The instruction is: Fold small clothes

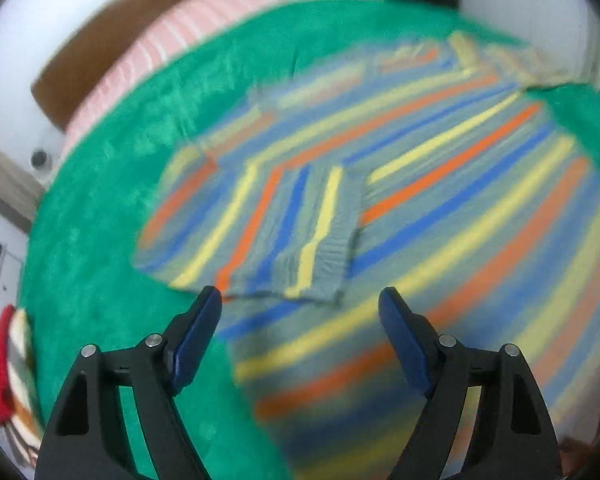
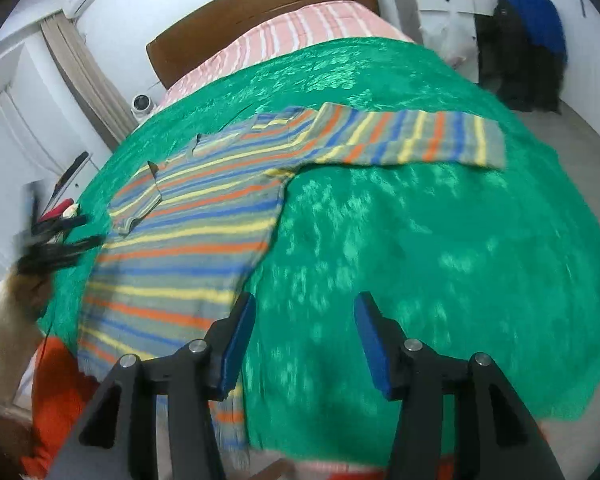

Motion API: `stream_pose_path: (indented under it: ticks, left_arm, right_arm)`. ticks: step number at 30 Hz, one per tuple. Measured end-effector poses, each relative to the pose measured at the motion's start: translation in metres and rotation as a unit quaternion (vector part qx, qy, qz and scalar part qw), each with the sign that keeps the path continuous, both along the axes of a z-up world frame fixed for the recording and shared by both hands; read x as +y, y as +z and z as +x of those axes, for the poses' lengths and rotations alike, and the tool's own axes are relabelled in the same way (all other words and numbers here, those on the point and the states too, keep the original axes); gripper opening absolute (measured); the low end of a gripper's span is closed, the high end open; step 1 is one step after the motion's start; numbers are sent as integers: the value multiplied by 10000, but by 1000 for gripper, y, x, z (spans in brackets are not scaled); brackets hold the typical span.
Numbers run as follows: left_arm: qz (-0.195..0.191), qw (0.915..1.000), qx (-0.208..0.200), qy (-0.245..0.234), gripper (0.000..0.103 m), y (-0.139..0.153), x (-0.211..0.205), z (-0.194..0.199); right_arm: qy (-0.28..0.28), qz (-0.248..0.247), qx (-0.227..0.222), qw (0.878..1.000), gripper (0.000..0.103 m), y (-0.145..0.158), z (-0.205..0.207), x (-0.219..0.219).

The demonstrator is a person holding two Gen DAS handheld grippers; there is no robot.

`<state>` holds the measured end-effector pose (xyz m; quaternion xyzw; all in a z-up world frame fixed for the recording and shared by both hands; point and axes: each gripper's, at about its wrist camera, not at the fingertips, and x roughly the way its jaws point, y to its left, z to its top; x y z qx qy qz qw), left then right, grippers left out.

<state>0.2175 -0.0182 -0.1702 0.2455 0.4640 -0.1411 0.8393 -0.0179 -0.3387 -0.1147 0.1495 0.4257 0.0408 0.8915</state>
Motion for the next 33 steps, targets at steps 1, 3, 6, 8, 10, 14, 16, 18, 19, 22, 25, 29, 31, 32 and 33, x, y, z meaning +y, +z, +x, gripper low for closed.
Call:
stream_pose_path:
  ticks: [1,3,6,8,10,14,16,18,19,22,25,29,31,32,33]
  left_arm:
    - [-177,9994,180,231,80,-13,5,15]
    - [-867,9941,232,617,45,-12,21,29]
    - [-1658,9768,214,1338,6,12,59,40]
    - [-2176,9561,-132,1958,5,42,105,41]
    - [-2793,9186,-347,2774,5,65,169,41]
    - [-3284,8335,-538,4410,5,67,292,36]
    - [-3380,8103,-327,4777,5,47,324,34]
    - [-3377,8001,-100,4957,4,27,334,32]
    - [-3299,8022,-8,4977,4,16,332,32]
    - [-3220,8040,149,4997,5,-10,326,28]
    - [-3817,7670,37,5158,14,-16,347,5]
    - [-3698,7479,-203,5508,15,-11,375,-24]
    - [-3410,7584,-268,5548,15,-5,378,-39]
    - [-3303,7653,-309,5516,21,0,375,-45]
    - [-3176,7764,-367,5431,37,5,367,-49]
  right_arm:
    - [-43,-19,-38,10000,52,-1,-9,2]
    - [-128,-57,-137,9998,51,-2,-24,8]
    - [-248,38,-258,9994,52,-8,-38,12]
    - [-280,98,-380,9988,52,-11,-42,15]
    - [-221,-10,-509,9985,52,-14,-39,23]
    - [-92,-16,-628,9980,52,-17,-30,32]
    - [-45,43,-590,9982,52,-23,-22,36]
    - [-35,110,-525,9986,52,-28,-18,38]
    - [-30,136,-488,9987,52,-31,-16,38]
    - [-53,131,-386,9992,52,-35,-14,39]
    - [-160,141,-358,9991,52,-37,-16,35]
    - [-246,150,-339,9990,52,-39,-16,32]
    - [-267,158,-307,9990,52,-40,-14,32]
    - [-280,135,-322,9990,52,-39,-14,32]
    - [-284,106,-379,9988,52,-36,-13,31]
